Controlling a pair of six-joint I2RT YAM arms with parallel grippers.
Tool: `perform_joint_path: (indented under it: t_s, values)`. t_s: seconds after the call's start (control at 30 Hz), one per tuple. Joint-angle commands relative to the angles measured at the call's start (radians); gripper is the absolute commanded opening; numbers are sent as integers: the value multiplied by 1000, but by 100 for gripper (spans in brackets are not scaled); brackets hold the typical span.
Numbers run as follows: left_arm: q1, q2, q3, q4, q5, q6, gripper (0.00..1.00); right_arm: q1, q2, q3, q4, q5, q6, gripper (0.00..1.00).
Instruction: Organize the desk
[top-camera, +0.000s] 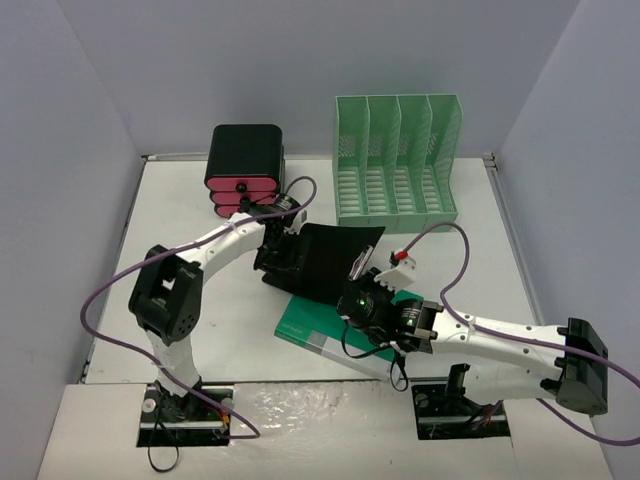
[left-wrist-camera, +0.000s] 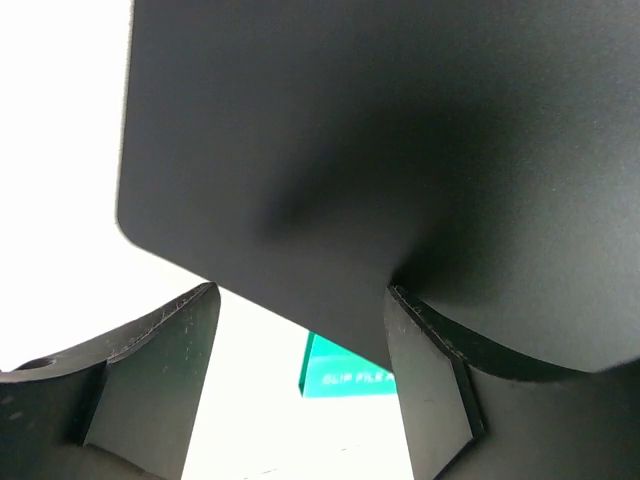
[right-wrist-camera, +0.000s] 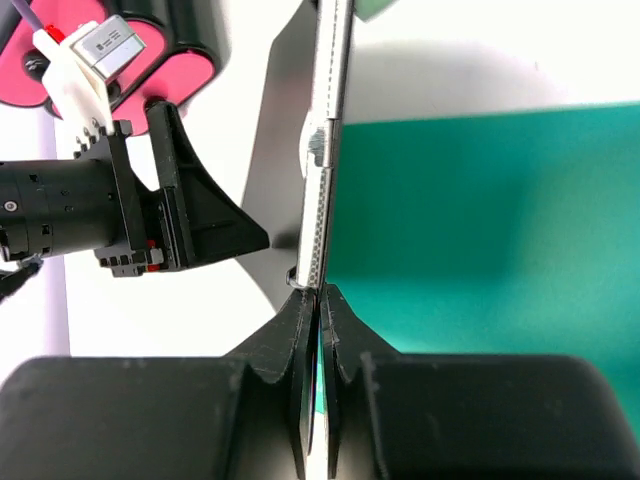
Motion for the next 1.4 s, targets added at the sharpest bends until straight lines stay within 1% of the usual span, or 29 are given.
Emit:
perform_joint_path:
  t_s: [0.0,0.07,0.27,0.4,0.5,0.63,0.8,0.87,1.0,1.17,1.27,1.37]
  values:
    - [-10,-97,92,-60,-58,-9,63,9,15,109,-149,103,-134,0]
    - [-9,-121,124,-90,-73,-4,64,9,15,146,-171,111,-141,0]
    - [-7,-159,249,-183,-142,11,71,28,25,218,-208,148,-187,0]
    - [-7,-187,306,-218,-163,14,76,64,45,305,-209,202,-285,0]
    - [-9,-207,318,-233,-183,14,76,72,60,364,-212,232,-364,0]
    - [-9,-239,326,-244,-202,13,77,74,81,438,-217,253,-418,0]
    - [-9,-281,329,-250,-273,13,77,74,90,508,-226,260,-467,0]
    - [-16,-307,316,-238,-287,13,77,74,93,531,-228,263,-484,0]
    - [-57,-426,216,-137,-331,18,80,73,114,587,-229,282,-543,0]
    - [-91,-533,64,-43,-378,20,80,65,139,650,-231,274,-590,0]
    - [-104,-579,12,3,-389,23,80,62,142,678,-231,277,-604,0]
    - [-135,-634,-34,51,-428,28,80,49,142,699,-232,292,-612,0]
